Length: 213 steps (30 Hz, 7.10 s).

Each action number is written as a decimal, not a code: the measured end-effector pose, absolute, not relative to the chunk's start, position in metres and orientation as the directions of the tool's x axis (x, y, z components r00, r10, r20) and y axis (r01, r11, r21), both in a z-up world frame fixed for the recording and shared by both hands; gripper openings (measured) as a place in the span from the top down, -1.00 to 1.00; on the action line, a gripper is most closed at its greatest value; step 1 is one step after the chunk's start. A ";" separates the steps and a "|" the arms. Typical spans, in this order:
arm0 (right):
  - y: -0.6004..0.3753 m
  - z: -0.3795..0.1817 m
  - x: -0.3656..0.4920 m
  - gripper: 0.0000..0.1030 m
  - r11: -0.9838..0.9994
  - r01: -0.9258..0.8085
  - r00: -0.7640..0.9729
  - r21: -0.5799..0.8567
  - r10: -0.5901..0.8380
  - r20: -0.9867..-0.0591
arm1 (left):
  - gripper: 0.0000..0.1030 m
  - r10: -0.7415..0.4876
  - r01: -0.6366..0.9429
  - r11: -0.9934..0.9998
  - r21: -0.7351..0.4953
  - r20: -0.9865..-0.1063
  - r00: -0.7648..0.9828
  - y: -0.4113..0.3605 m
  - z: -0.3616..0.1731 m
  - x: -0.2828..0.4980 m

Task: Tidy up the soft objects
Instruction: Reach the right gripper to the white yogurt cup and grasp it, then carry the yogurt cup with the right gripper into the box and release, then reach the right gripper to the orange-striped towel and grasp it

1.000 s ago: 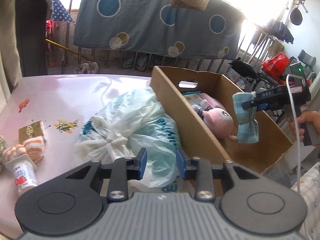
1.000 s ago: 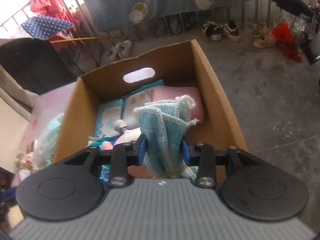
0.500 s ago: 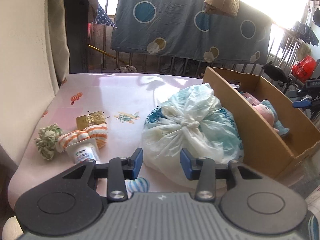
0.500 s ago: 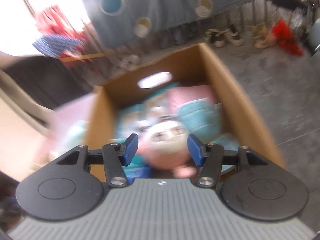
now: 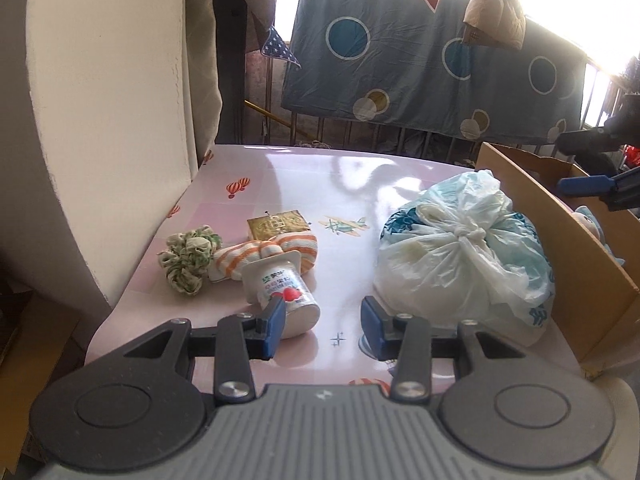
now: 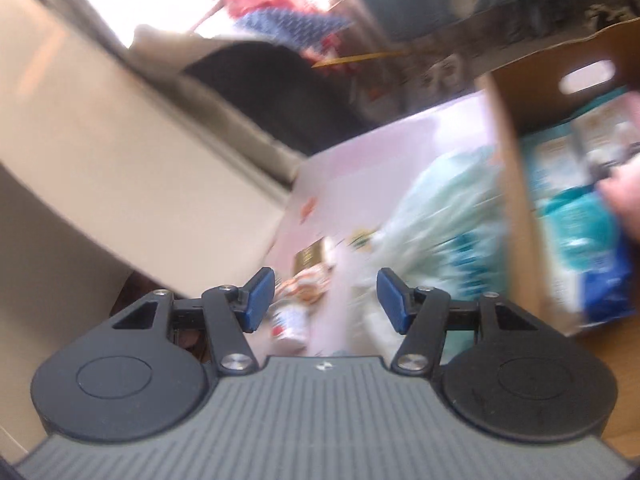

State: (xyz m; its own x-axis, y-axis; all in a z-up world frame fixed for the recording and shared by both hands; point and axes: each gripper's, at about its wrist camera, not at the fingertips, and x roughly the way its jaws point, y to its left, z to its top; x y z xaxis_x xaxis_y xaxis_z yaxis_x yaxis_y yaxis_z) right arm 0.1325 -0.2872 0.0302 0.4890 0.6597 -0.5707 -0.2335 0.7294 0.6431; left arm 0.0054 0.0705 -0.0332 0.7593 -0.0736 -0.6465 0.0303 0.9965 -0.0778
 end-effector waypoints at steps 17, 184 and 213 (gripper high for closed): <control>-0.070 -0.098 0.211 -0.10 0.725 -0.186 0.169 0.663 0.688 -0.705 | 0.06 -0.174 -0.082 0.959 -0.271 -0.792 0.586 0.122 -0.086 0.088; -0.026 -0.105 0.288 -0.20 0.770 -0.274 0.175 0.577 0.630 -0.757 | 0.03 -0.183 -0.088 0.942 -0.323 -0.717 0.672 0.132 -0.098 0.102; -0.046 -0.122 0.253 -0.21 0.722 -0.153 -0.027 0.675 0.679 -0.733 | -0.16 -0.255 -0.091 0.914 -0.395 -0.736 0.628 0.149 -0.107 0.109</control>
